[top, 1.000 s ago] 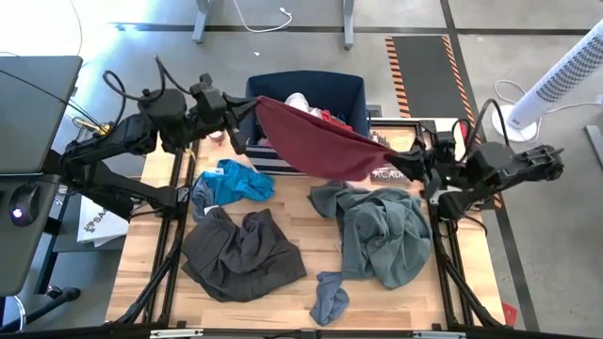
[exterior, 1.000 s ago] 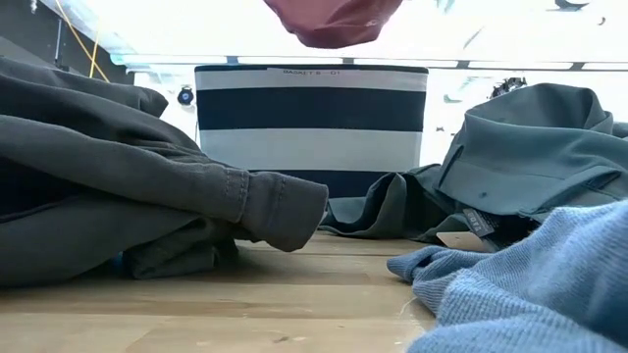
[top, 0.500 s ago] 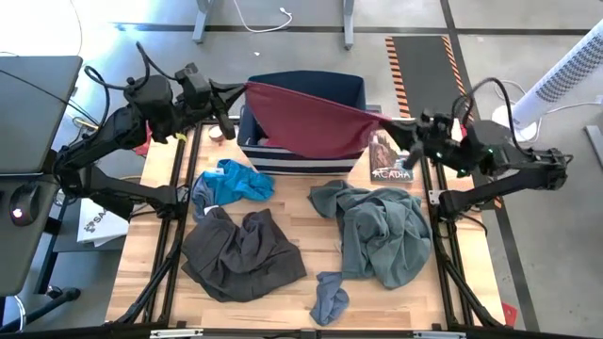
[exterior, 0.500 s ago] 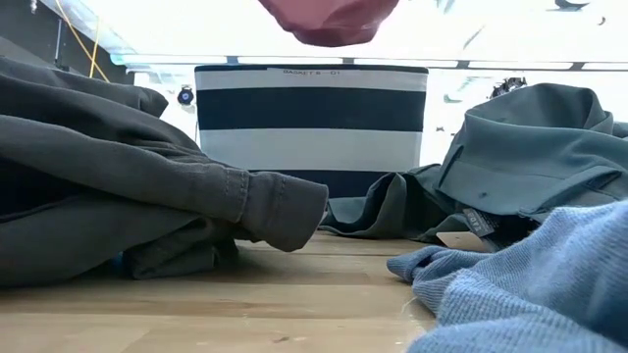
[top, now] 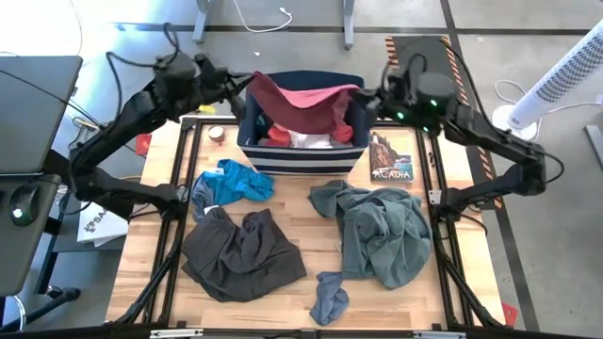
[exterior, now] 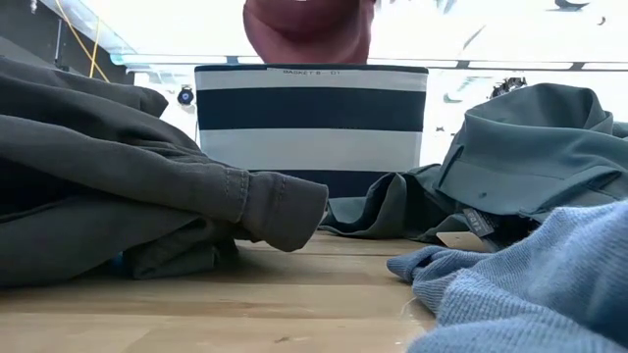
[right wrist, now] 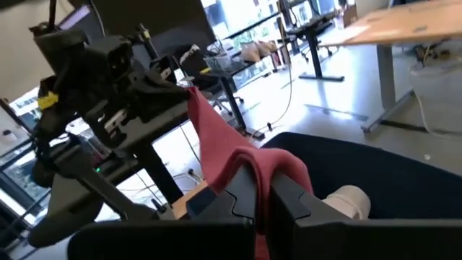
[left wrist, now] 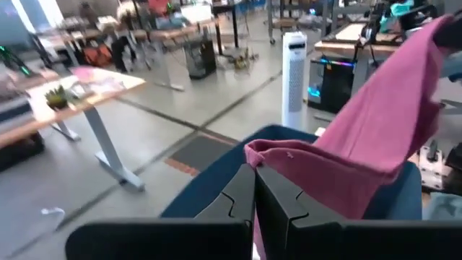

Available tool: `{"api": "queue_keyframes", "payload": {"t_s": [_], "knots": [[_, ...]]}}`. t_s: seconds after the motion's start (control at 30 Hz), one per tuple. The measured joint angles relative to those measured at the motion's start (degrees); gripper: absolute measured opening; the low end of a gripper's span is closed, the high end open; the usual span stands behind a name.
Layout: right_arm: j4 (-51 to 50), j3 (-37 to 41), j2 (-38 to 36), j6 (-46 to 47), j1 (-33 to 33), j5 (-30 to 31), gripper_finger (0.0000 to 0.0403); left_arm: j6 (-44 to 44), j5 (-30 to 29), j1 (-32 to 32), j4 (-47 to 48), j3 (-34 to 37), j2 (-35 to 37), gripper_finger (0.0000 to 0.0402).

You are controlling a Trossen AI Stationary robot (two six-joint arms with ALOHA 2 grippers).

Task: Sort clothes
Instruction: Put the pink skirt into the blue laundry bin

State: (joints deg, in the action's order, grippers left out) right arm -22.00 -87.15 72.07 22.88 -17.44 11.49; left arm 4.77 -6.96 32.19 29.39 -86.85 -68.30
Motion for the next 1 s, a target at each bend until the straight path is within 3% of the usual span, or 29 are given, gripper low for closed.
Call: {"api": "queue_keyframes", "payload": {"t_s": [0.3, 0.6, 0.77, 1.0], "knots": [[-0.1, -7.0, 11.4, 1.7, -5.6, -10.0, 0.0, -6.4, 12.3, 3.0, -4.6, 0.0, -8.7, 0.0], [0.0, -12.8, 16.2, 1.1, -7.8, -11.1, 0.0, -13.8, 16.9, -0.5, -7.4, 0.0, -15.4, 0.0013], [0.0, -15.3, 16.3, -0.3, -8.6, -11.3, 0.0, -11.8, 20.4, -1.4, -7.2, 0.0, -14.9, 0.0073], [-0.4, -19.1, 16.3, -2.0, -9.3, -11.5, 0.0, -17.6, 12.0, 0.9, -4.7, 0.0, -9.5, 0.0184]]}}
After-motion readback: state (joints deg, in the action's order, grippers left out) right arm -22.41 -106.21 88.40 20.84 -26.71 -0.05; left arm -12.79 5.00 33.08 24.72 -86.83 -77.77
